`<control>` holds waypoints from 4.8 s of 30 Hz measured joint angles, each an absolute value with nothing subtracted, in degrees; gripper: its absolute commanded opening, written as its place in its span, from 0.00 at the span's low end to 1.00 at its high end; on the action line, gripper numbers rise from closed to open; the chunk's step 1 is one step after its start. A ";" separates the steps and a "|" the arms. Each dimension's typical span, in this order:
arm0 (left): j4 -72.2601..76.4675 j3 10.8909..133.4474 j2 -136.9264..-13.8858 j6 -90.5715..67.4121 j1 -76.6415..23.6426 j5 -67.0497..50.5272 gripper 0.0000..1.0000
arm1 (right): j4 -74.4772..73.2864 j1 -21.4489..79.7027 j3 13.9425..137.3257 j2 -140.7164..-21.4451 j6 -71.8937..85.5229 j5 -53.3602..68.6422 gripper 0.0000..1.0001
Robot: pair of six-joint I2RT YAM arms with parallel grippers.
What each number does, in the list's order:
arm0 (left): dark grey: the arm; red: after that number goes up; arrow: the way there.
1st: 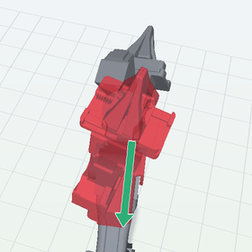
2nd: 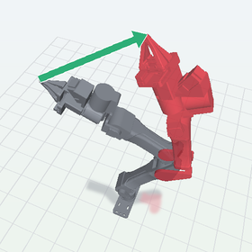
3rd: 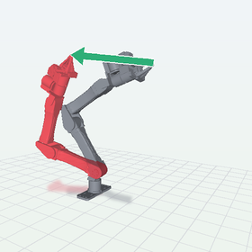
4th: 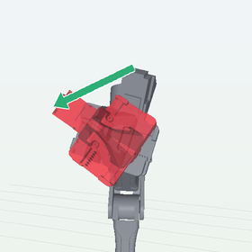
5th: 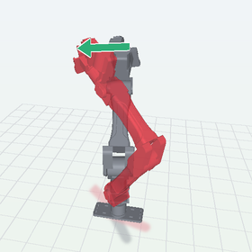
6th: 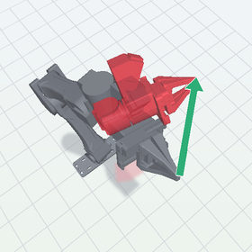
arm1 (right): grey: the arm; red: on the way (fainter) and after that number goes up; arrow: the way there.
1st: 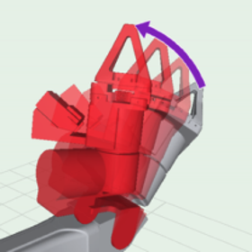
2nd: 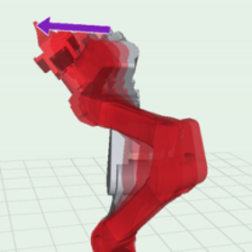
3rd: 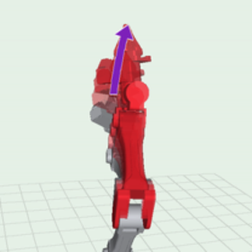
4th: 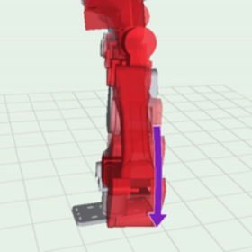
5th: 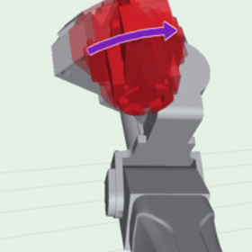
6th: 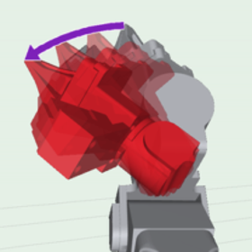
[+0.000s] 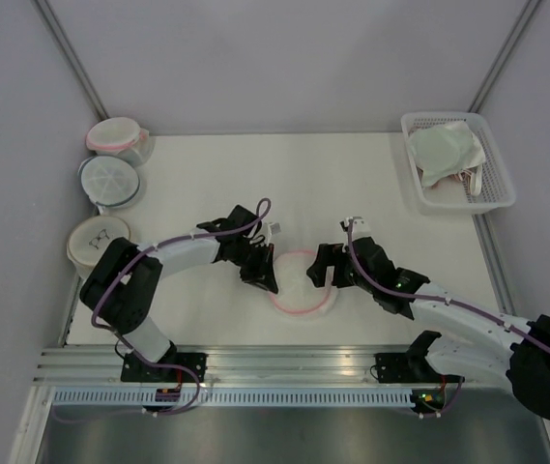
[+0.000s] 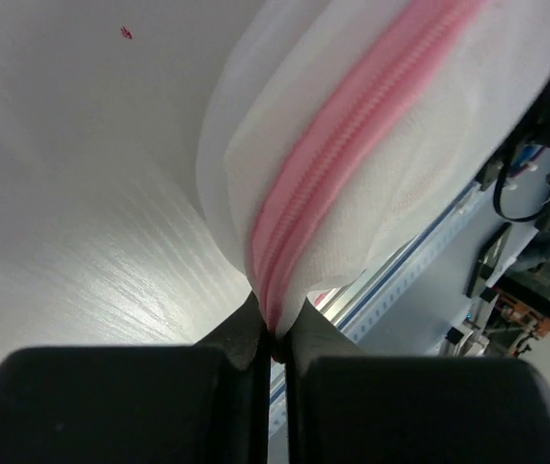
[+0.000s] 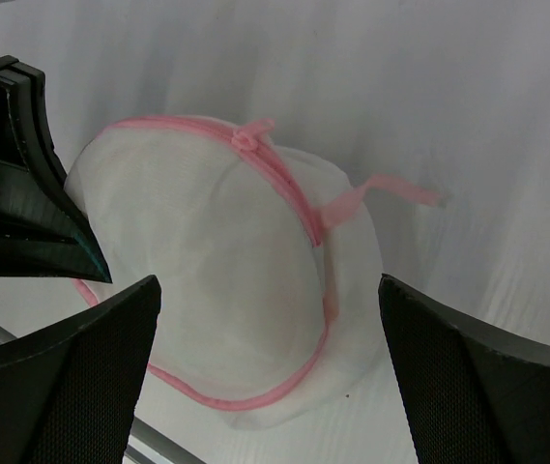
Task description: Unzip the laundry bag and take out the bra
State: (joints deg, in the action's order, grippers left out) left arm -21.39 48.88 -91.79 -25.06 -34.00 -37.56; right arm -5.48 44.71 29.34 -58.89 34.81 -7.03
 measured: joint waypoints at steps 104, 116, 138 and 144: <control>28.03 21.41 -67.11 -95.44 -64.73 20.03 0.89 | 0.54 46.78 16.23 -39.33 75.48 0.01 0.00; 26.70 22.17 -71.20 -90.78 -58.61 15.84 0.02 | -3.51 46.87 19.16 -38.02 68.95 0.14 0.47; 41.10 20.97 -84.36 -82.76 -33.74 -21.80 0.02 | -22.83 48.16 24.91 -39.62 52.97 -9.10 0.54; 43.90 25.67 -92.99 -83.53 -31.11 -32.18 0.02 | -18.41 48.16 25.85 -49.21 46.54 -9.06 0.53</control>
State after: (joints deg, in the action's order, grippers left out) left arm 43.90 25.67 -92.99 -83.53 -31.11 -32.18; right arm -18.41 48.16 25.85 -49.21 46.54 -9.06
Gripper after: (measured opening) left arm 0.052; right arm 0.531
